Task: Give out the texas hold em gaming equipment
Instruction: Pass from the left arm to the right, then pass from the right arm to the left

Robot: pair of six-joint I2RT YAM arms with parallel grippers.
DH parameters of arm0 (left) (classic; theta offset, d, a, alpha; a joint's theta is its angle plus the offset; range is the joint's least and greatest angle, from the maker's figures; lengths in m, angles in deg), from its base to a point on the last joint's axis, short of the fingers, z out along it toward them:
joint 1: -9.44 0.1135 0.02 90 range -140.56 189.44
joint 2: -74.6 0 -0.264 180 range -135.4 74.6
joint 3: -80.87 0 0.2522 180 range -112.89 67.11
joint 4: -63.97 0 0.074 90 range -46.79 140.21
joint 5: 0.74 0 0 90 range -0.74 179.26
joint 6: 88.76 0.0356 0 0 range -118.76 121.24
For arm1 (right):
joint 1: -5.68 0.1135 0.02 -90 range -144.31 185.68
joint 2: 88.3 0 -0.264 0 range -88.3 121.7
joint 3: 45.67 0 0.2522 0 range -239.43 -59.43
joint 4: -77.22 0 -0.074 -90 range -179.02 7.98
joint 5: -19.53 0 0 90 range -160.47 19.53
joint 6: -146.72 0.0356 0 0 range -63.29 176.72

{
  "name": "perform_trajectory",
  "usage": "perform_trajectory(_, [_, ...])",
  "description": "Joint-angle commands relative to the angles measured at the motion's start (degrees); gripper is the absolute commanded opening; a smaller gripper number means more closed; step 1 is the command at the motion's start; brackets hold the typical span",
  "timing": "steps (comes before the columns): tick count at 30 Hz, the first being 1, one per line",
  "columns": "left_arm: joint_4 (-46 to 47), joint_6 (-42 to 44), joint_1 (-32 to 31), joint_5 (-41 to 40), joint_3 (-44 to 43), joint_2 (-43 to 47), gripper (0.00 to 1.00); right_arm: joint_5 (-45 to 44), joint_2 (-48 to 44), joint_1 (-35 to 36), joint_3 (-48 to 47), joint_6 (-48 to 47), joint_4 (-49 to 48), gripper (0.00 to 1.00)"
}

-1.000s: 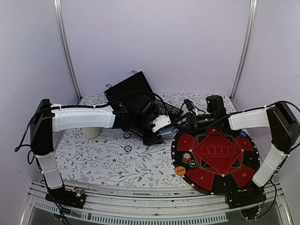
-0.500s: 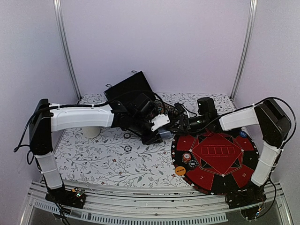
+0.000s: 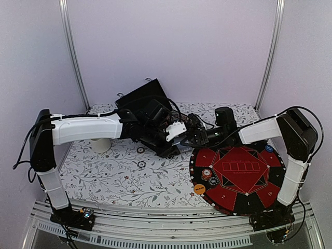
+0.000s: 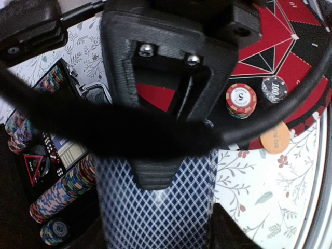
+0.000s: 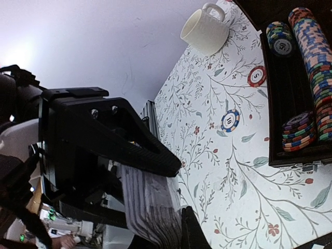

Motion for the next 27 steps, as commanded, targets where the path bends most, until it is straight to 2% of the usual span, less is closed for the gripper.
perform_trajectory(1, [3.35, 0.81, 1.51, 0.19, 1.43, 1.20, 0.69, 4.50, -0.27, 0.62, -0.80, 0.82, -1.73, 0.02])
perform_trajectory(2, [3.80, 1.04, 1.63, -0.04, 1.73, 0.92, 0.78, 4.48, -0.44, 0.60, -0.67, 1.00, -1.69, 0.02])
perform_trajectory(4, [4.17, 1.64, 1.80, -0.32, 1.79, 0.13, 0.88, 4.56, -0.84, 0.59, -0.51, 1.33, -1.71, 0.02])
perform_trajectory(7, [4.24, 2.55, 1.97, -0.50, 1.10, -1.09, 0.95, 4.39, -1.79, 0.64, -0.12, 1.40, -1.63, 0.02])
perform_trajectory(9, [4.29, 3.02, 2.01, -1.15, 0.32, -1.68, 0.97, 4.22, -2.13, 0.67, 0.23, 1.47, -1.55, 0.02])
perform_trajectory(20, [6.28, 7.01, 1.81, 1.09, 0.41, -2.03, 0.98, 2.85, -2.71, 0.83, 0.54, 2.51, -1.33, 0.02])
perform_trajectory(23, [6.68, 8.17, 1.83, 1.94, 0.28, -2.12, 0.91, 2.72, -2.73, 0.86, 0.47, 2.54, -1.16, 0.02])
perform_trajectory(27, [5.81, 8.39, 1.89, 0.91, -0.41, -2.78, 0.76, 2.81, -2.94, 0.84, 0.49, 2.63, -1.07, 0.02])
